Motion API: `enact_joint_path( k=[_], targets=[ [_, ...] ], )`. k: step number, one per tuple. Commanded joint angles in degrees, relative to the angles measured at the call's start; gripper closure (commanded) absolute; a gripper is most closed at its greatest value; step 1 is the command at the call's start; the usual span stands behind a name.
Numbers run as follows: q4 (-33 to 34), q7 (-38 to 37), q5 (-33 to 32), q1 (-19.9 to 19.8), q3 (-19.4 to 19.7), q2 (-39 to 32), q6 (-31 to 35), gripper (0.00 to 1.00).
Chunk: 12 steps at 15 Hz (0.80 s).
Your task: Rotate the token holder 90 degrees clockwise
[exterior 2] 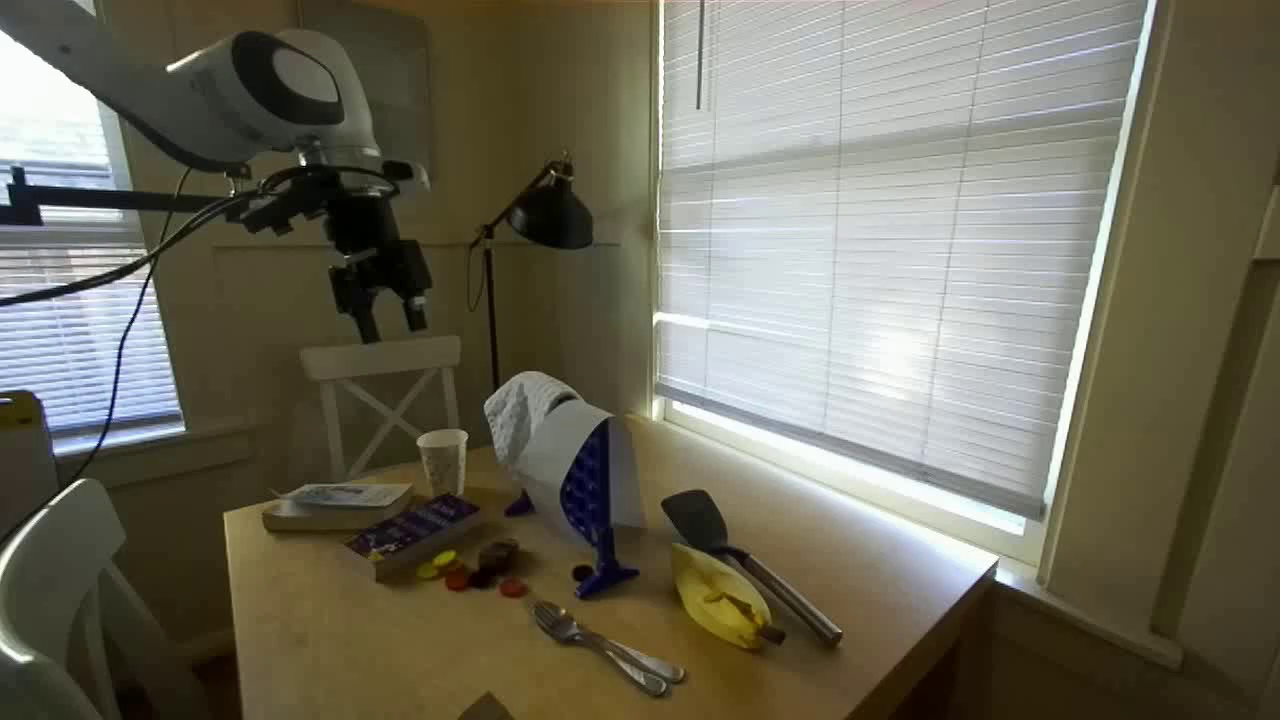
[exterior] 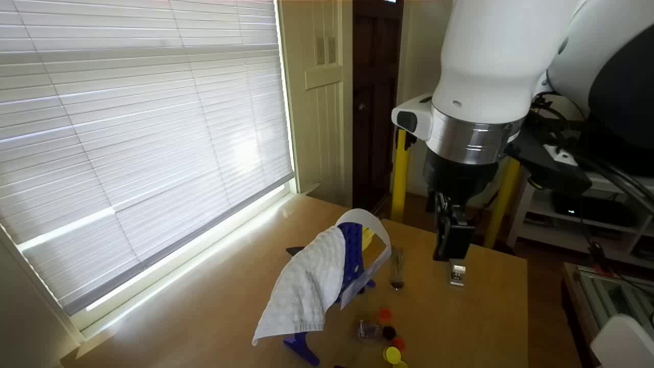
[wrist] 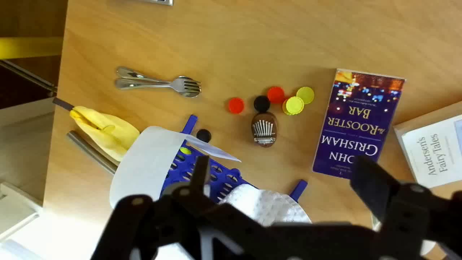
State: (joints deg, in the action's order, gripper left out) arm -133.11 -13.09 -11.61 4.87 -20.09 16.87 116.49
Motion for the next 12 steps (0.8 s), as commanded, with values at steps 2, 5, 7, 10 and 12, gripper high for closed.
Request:
enact_joint_path(
  k=[2, 5, 7, 10, 12],
  targets=[
    [0.14, -0.51, -0.62, 1.97, 1.81, -0.24, -0.24, 0.00],
    [1.21, 3.16, 0.45, 2.15, 3.74, -2.60, 3.44, 0.00],
    [2.86, 10.28, 2.94, 3.05, 6.32, -5.10, 6.57, 0.00],
    [7.41, 21.80, 7.11, 3.60, 9.97, -11.27, 9.94, 0.00],
    [11.59, 30.03, 10.10, 3.57, 11.48, -15.62, 9.12, 0.00]
  ],
)
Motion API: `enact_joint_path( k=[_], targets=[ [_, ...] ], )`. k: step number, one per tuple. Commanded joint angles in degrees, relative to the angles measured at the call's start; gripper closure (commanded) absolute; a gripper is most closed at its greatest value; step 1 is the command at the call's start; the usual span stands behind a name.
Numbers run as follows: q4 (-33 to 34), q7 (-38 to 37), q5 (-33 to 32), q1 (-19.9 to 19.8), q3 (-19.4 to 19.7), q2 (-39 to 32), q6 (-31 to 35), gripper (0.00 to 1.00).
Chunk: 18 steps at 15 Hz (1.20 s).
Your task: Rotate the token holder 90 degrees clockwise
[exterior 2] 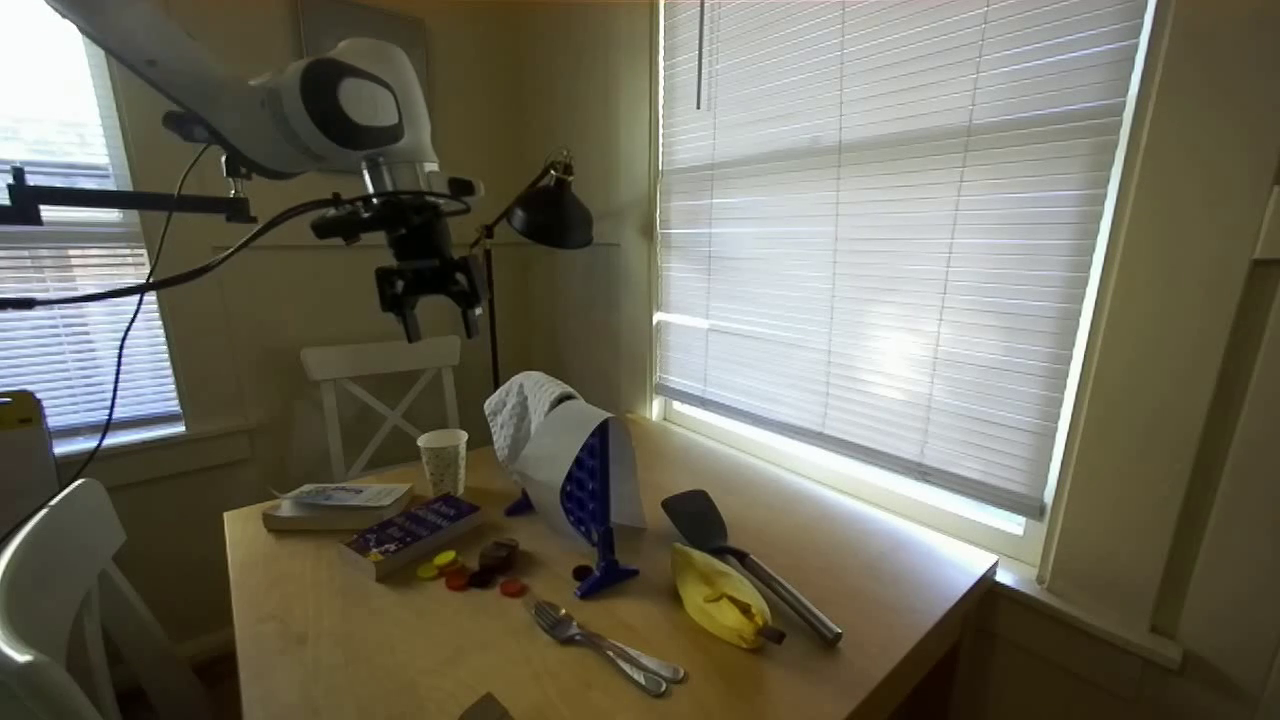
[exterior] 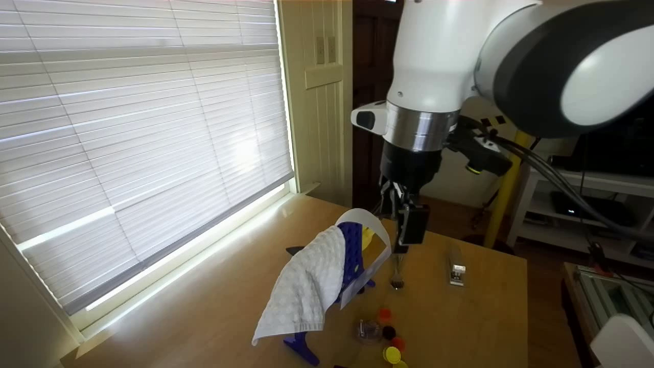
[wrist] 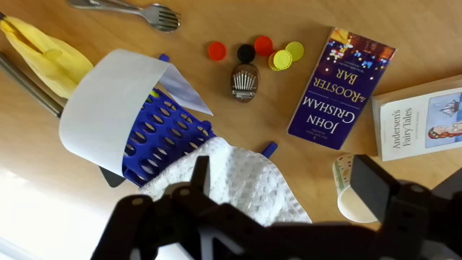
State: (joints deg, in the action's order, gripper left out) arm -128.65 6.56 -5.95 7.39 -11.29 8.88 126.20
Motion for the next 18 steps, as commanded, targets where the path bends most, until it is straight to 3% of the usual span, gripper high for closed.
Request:
enact_joint_path(
  k=[1, 7, 14, 15, 18],
  targets=[
    [9.58, 14.40, 5.02, 0.82, 3.04, -9.77, -1.83, 0.00],
    [19.52, 28.97, 2.95, -0.91, 3.04, -19.33, -1.31, 0.00],
    [22.66, 40.02, 5.92, -5.75, 3.88, -22.62, -2.92, 0.00],
    [20.82, 36.22, 3.79, -4.67, 3.93, -21.38, -1.12, 0.00],
    [21.12, 38.49, 4.37, -5.65, 4.13, -21.91, -1.30, 0.00]
  ],
)
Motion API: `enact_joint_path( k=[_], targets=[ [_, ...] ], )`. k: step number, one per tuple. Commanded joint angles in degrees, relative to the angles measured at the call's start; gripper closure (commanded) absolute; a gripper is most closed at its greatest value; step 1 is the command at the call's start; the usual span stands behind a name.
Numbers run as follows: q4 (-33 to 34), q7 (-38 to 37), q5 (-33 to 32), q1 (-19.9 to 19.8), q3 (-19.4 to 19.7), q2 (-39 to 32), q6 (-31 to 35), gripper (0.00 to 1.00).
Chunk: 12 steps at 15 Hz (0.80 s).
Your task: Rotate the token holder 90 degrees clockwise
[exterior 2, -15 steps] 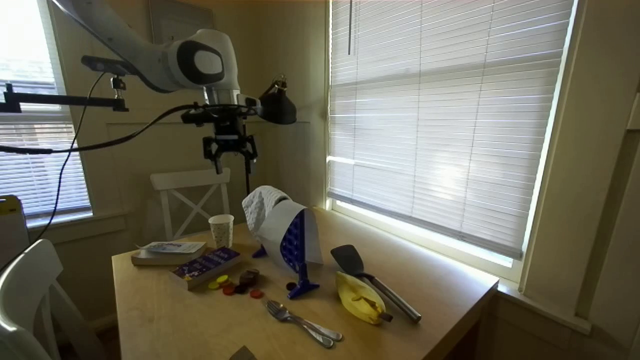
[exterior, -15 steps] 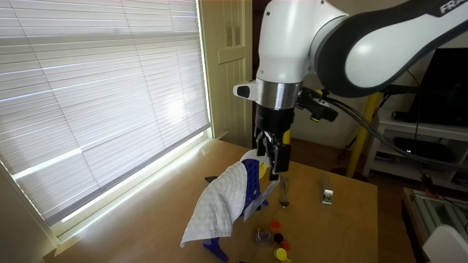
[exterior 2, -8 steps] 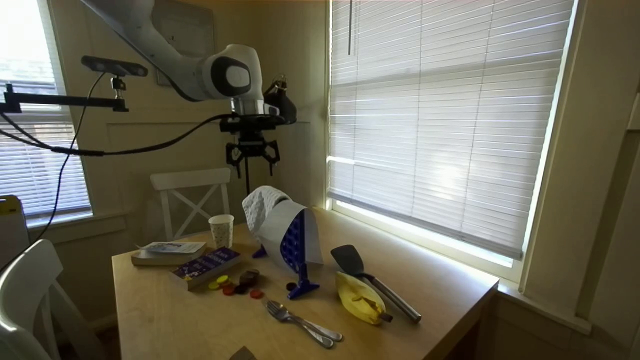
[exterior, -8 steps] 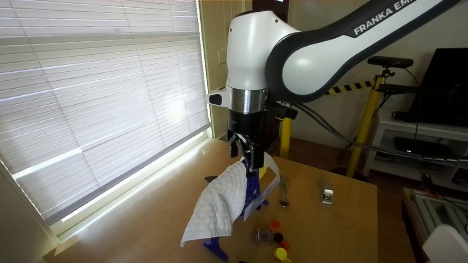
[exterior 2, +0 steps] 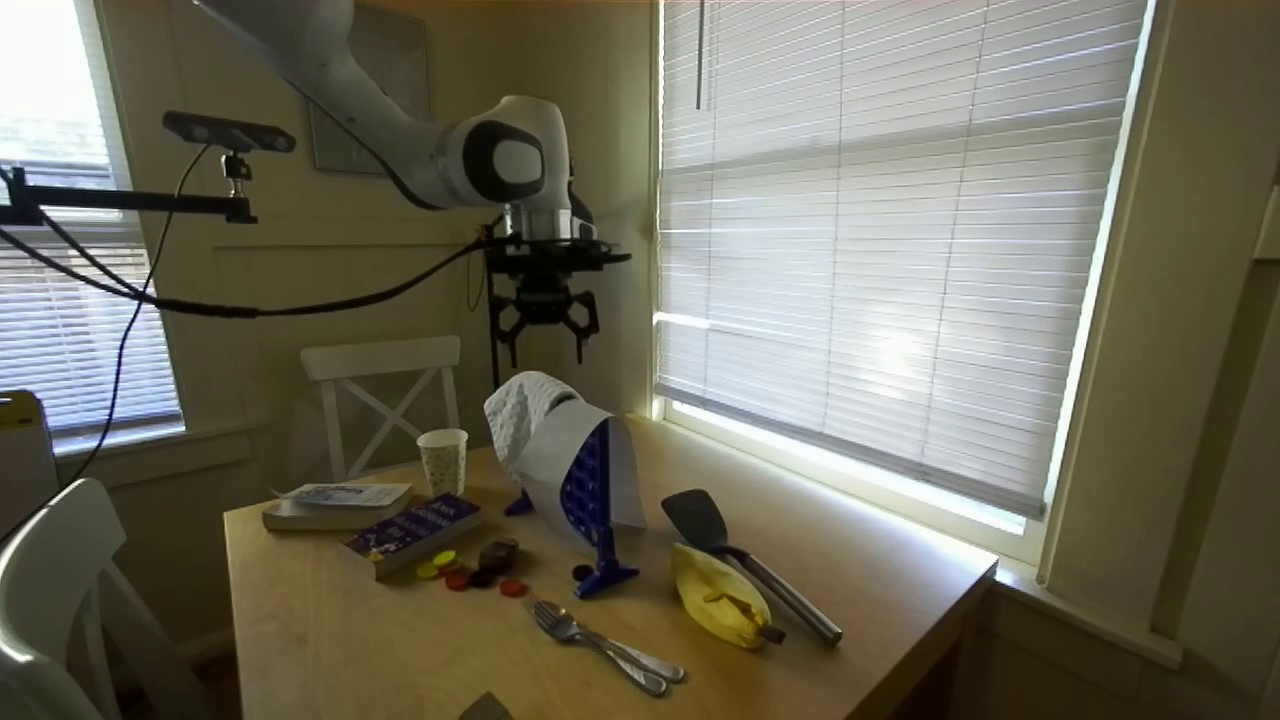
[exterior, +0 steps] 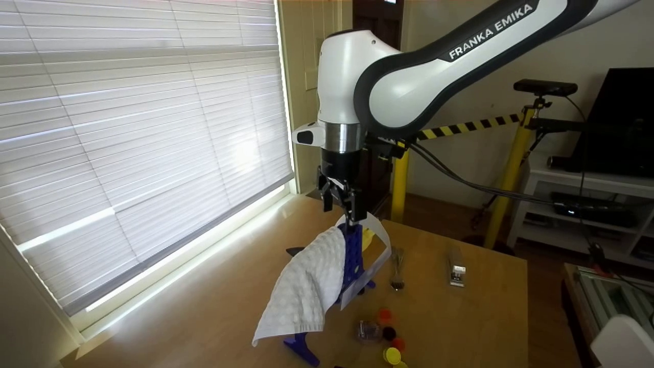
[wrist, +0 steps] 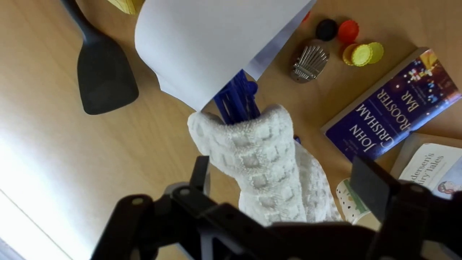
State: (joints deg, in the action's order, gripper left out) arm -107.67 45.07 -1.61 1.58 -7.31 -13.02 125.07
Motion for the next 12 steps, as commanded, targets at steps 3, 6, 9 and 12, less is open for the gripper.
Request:
enact_joint_path(
  k=[3, 6, 9, 12],
  targets=[
    [-0.45, 0.89, -1.05, 0.22, 0.27, -0.23, 1.36, 0.00],
    [-0.77, 4.42, -1.91, -0.68, 0.73, -0.87, 2.83, 0.00],
    [-0.57, 8.32, -0.45, -1.66, 1.04, -2.02, 4.18, 0.00],
    [-0.29, 12.44, 0.23, -2.57, 0.94, -3.34, 3.84, 0.02]
  ],
)
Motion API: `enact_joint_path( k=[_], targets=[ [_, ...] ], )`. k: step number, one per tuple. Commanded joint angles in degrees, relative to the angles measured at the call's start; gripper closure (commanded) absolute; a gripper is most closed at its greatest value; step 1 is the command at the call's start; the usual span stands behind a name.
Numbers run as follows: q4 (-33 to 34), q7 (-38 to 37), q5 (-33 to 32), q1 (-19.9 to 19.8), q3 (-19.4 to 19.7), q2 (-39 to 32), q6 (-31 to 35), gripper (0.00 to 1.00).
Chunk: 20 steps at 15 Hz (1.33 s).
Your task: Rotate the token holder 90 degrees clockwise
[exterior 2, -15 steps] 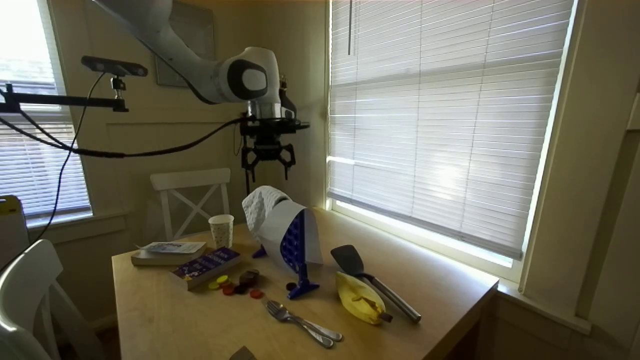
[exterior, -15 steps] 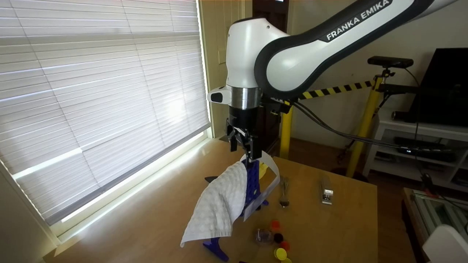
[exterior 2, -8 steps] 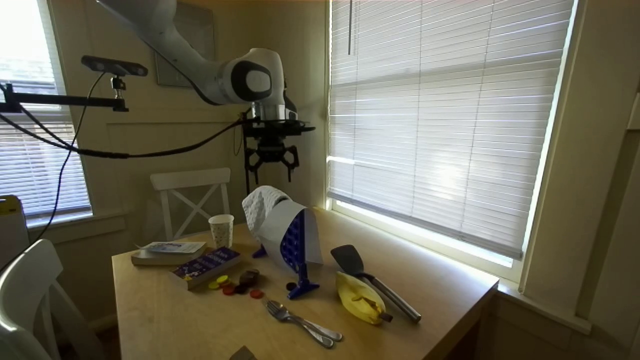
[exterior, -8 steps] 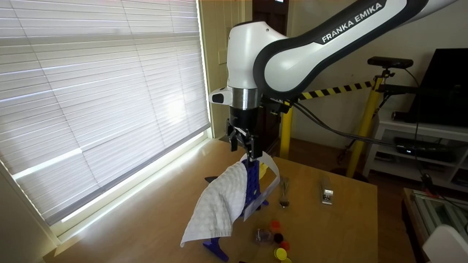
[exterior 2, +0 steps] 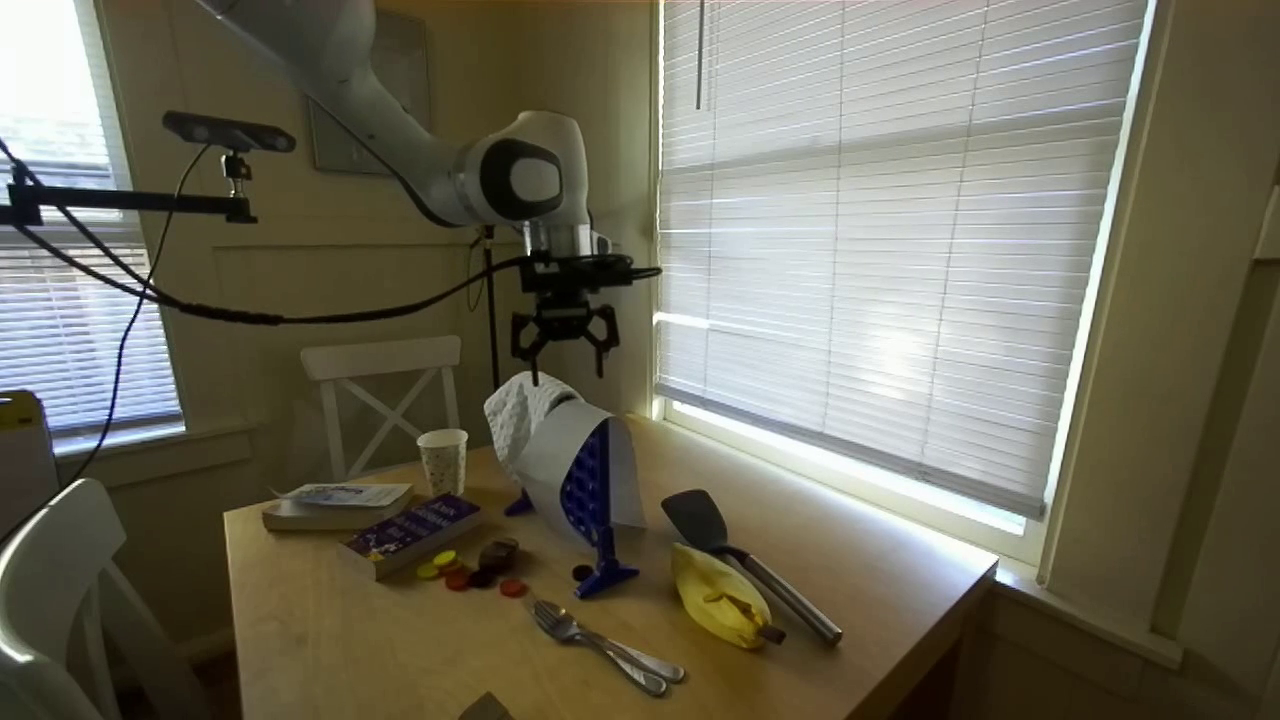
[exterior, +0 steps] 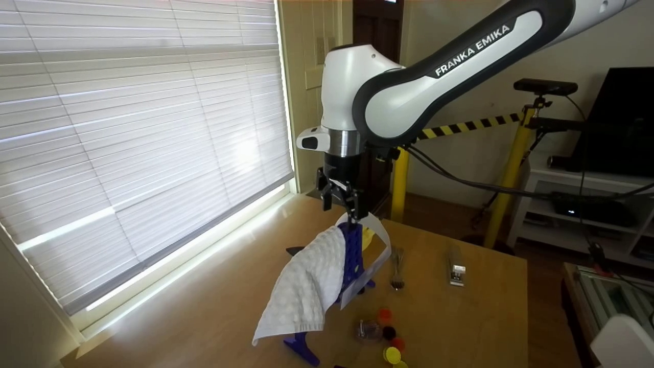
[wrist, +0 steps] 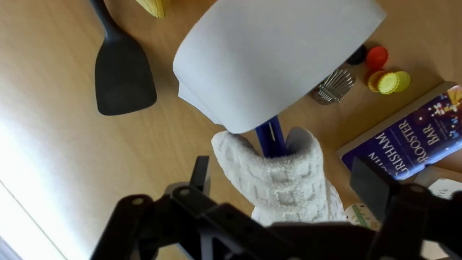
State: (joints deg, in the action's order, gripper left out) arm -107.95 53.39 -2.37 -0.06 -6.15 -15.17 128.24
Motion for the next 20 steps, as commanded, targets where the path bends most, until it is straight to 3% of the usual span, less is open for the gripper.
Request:
enact_joint_path(
  k=[1, 4, 5, 7, 8, 10, 15, 16, 17, 18, 19, 20],
  targets=[
    [-0.03, 5.28, 1.05, -1.14, -0.28, -1.47, 0.32, 0.05],
    [-0.28, 8.42, 0.90, -1.38, -0.47, -2.03, -0.16, 0.15],
    [-0.28, 9.90, 1.55, -1.58, -0.69, -2.22, -0.11, 0.25],
    [-0.21, 12.88, 3.10, -1.92, -1.16, -2.38, -0.71, 0.29],
    [-0.36, 13.78, 3.13, -1.82, -1.12, -2.33, -0.52, 0.39],
    [-0.28, 15.43, 3.34, -1.77, -1.13, -2.40, -0.67, 0.49],
    [-0.46, 18.04, 3.14, -1.62, -0.92, -2.35, -0.45, 0.60],
    [-0.45, 18.40, 3.10, -1.63, -0.88, -2.39, -0.45, 0.69],
    [-0.49, 18.69, 3.06, -1.63, -0.83, -2.42, -0.40, 0.71],
    [-0.49, 19.05, 3.07, -1.66, -0.80, -2.45, -0.40, 0.79],
    [-0.51, 19.22, 2.97, -1.67, -0.72, -2.52, -0.27, 0.94],
    [-0.56, 19.20, 2.91, -1.68, -0.65, -2.56, -0.20, 1.00]
  ],
)
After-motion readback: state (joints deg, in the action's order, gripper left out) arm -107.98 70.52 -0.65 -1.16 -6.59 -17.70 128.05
